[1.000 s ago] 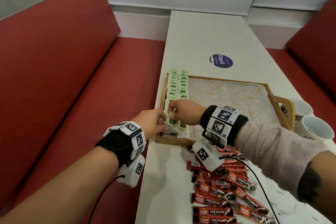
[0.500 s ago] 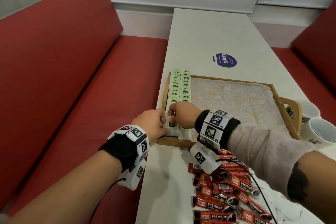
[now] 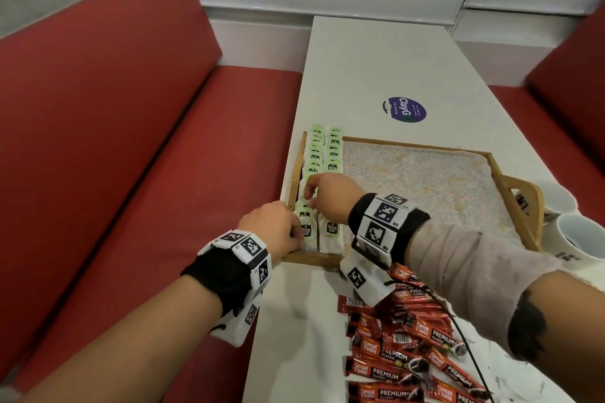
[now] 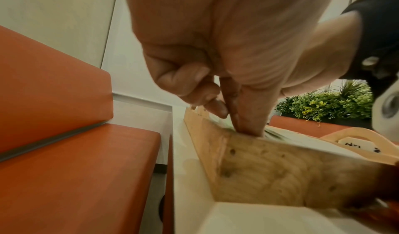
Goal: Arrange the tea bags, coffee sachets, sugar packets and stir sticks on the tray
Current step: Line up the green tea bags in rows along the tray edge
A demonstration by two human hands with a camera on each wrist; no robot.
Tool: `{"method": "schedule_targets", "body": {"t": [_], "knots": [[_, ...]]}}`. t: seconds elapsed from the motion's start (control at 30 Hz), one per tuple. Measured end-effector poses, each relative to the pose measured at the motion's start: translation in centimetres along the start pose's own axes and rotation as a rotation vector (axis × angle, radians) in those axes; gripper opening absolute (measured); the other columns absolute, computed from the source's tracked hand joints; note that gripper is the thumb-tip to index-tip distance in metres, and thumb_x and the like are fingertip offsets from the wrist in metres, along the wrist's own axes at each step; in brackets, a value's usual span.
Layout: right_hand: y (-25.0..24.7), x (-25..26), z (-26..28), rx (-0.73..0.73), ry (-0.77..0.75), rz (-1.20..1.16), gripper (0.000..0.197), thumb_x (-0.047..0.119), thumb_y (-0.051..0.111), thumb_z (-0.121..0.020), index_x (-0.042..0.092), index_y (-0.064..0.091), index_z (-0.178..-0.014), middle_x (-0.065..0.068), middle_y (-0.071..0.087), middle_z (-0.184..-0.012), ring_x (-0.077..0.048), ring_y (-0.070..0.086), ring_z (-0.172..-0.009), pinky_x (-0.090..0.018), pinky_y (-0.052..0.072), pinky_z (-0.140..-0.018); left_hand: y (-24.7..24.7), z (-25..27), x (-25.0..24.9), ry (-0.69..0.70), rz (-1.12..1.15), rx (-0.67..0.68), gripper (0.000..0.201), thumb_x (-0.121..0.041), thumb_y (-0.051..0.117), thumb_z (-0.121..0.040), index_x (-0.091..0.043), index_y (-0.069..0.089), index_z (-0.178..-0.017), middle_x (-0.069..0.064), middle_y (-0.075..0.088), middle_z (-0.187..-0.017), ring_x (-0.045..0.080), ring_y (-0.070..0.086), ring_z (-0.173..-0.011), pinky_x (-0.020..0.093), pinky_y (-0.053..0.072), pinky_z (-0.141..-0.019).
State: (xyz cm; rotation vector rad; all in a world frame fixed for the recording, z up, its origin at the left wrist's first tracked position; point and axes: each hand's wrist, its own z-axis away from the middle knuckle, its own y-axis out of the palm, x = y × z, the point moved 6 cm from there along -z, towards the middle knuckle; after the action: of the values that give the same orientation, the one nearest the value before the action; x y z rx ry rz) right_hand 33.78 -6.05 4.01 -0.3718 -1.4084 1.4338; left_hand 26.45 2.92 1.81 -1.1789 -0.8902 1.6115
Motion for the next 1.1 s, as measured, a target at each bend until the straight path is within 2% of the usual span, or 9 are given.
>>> {"method": "schedule_targets", "body": {"t": [0.1,0.23,0.33,0.57,0.67,0.77,0.87,0.97,1.1], "knots": [[0.6,0.2,-0.3,0.037,-0.014,0.07,0.015,0.013,0.058,-0.091,0.013,0.062,-0.106,-0.006,0.062,-0.111,-0.023,0.058,-0.102,-0.029,0.045,-0.079,-0.1,0.0,0.0,0.0,0.031,-0.014,0.018,-0.039,0.071,-0.077,-0.035,0.066,-0.094,-0.01,0.046,-0.096,0.016,0.056,-0.094,0.029,0.044,-0.074],[1.3,0.2,-0.9,0.056,-0.004,0.141,0.02,0.02,0.064,-0.087,0.009,0.063,-0.104,-0.009,0.063,-0.106,-0.023,0.059,-0.091,-0.03,0.047,-0.075,0.0,-0.1,0.1,-0.02,0.048,-0.025,0.039,-0.044,0.072,-0.076,-0.034,0.058,-0.111,-0.009,0.045,-0.114,0.018,0.054,-0.102,0.031,0.042,-0.077],[1.7,0.1,-1.3,0.075,-0.002,0.204,0.02,0.02,0.063,-0.088,0.006,0.065,-0.101,-0.01,0.065,-0.103,-0.022,0.057,-0.084,-0.032,0.049,-0.076,0.2,-0.3,0.0,-0.014,0.028,-0.013,0.041,-0.045,0.072,-0.077,-0.033,0.06,-0.114,-0.009,0.044,-0.12,0.019,0.055,-0.104,0.03,0.043,-0.079],[1.7,-0.6,-1.6,0.086,0.031,0.214,0.021,0.022,0.061,-0.09,0.004,0.066,-0.099,-0.009,0.059,-0.09,-0.022,0.054,-0.079,-0.029,0.044,-0.068,0.0,-0.4,-0.6,0.013,-0.006,0.017,0.045,-0.044,0.072,-0.078,-0.034,0.06,-0.12,-0.008,0.046,-0.124,0.018,0.053,-0.112,0.032,0.045,-0.086],[1.6,-0.6,-1.6,0.085,0.024,0.213,0.021,0.021,0.06,-0.09,0.003,0.066,-0.1,-0.01,0.062,-0.094,-0.022,0.055,-0.08,-0.03,0.046,-0.07,-0.1,-0.3,-0.7,0.013,0.003,0.0,0.042,-0.041,0.072,-0.078,-0.034,0.06,-0.117,-0.007,0.047,-0.121,0.019,0.053,-0.109,0.032,0.045,-0.083],[1.1,-0.7,-1.3,0.06,0.009,0.188,0.021,0.019,0.058,-0.09,0.004,0.065,-0.102,-0.012,0.065,-0.104,-0.025,0.061,-0.089,-0.034,0.05,-0.078,-0.3,-0.1,-1.1,0.022,0.028,-0.036,0.024,-0.04,0.069,-0.081,-0.033,0.063,-0.103,-0.007,0.047,-0.11,0.017,0.053,-0.1,0.03,0.043,-0.076],[0.1,-1.0,-0.8,-0.001,0.009,0.114,0.023,0.025,0.061,-0.09,0.007,0.061,-0.104,-0.01,0.063,-0.106,-0.026,0.06,-0.097,-0.036,0.049,-0.083,-0.1,0.0,-1.4,0.035,0.016,-0.02,0.01,-0.036,0.064,-0.085,-0.033,0.068,-0.094,-0.01,0.047,-0.1,0.015,0.054,-0.096,0.028,0.04,-0.072],[-0.8,-1.7,-0.2,-0.008,0.017,0.057,0.02,0.025,0.063,-0.09,0.01,0.061,-0.102,-0.006,0.063,-0.102,-0.023,0.059,-0.094,-0.032,0.047,-0.079,0.2,-0.1,-1.4,0.026,0.021,0.009,0.011,-0.033,0.062,-0.088,-0.033,0.07,-0.096,-0.011,0.046,-0.096,0.014,0.055,-0.097,0.028,0.043,-0.073],[-1.8,-2.2,0.6,0.004,0.035,0.02,0.014,0.019,0.057,-0.092,0.01,0.063,-0.101,-0.006,0.065,-0.105,-0.023,0.059,-0.098,-0.03,0.045,-0.078,-0.2,0.0,-1.6,0.031,0.02,0.004,0.012,-0.03,0.062,-0.088,-0.033,0.069,-0.098,-0.01,0.05,-0.102,0.012,0.054,-0.098,0.026,0.04,-0.074]]}}
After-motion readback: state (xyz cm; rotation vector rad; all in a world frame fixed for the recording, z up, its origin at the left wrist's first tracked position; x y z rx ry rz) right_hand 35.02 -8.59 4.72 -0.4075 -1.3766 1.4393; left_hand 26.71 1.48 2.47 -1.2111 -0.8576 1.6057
